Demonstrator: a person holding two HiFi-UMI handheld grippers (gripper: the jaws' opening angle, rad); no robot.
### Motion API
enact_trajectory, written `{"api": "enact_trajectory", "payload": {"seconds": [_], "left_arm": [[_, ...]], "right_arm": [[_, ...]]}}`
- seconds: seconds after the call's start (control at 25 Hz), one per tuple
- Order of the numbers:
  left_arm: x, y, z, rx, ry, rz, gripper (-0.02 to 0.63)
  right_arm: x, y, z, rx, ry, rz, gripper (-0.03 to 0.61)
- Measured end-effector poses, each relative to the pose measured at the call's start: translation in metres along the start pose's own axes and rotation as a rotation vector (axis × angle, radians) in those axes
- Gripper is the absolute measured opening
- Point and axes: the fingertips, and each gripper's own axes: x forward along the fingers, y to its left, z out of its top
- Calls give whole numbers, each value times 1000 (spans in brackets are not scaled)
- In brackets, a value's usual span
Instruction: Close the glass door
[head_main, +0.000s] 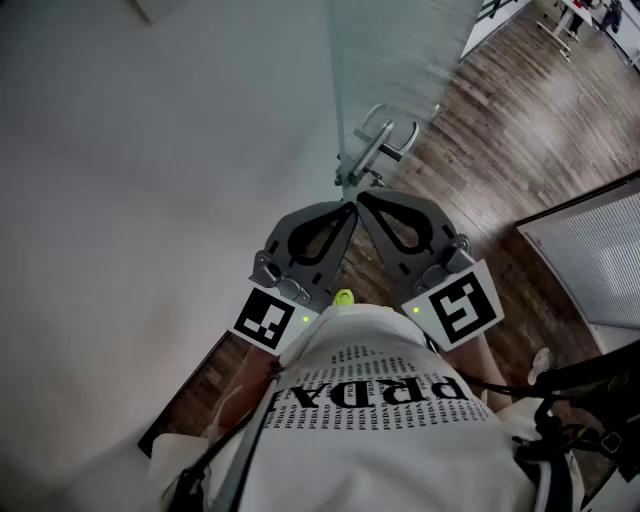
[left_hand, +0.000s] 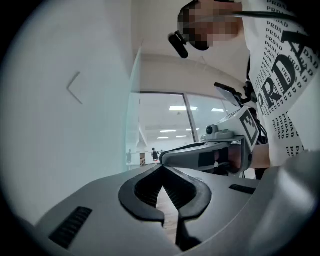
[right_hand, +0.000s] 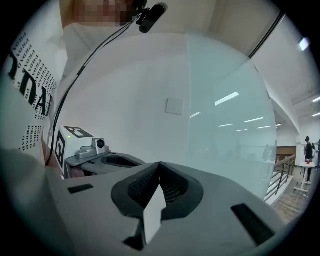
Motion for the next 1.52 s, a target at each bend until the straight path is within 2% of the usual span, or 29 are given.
{"api": "enact_trajectory", "payload": {"seconds": [0.36, 0.72, 0.88, 1.2, 1.52], "left_arm": [[5, -1, -9, 8, 6, 0, -6], [25, 35, -13, 34, 25, 34, -6], [35, 55, -14, 51, 24, 39, 66], [57, 71, -19, 85, 36, 44, 74], [69, 78, -25, 144, 55, 7, 74]], "right_arm": [[-1, -6, -9, -1, 1, -6, -2], [4, -27, -17, 72, 19, -22, -2], [5, -30, -23, 67, 48, -40, -2], [-1, -40, -32, 78, 71, -79, -2], [9, -51, -39, 94, 86, -93, -2]]}}
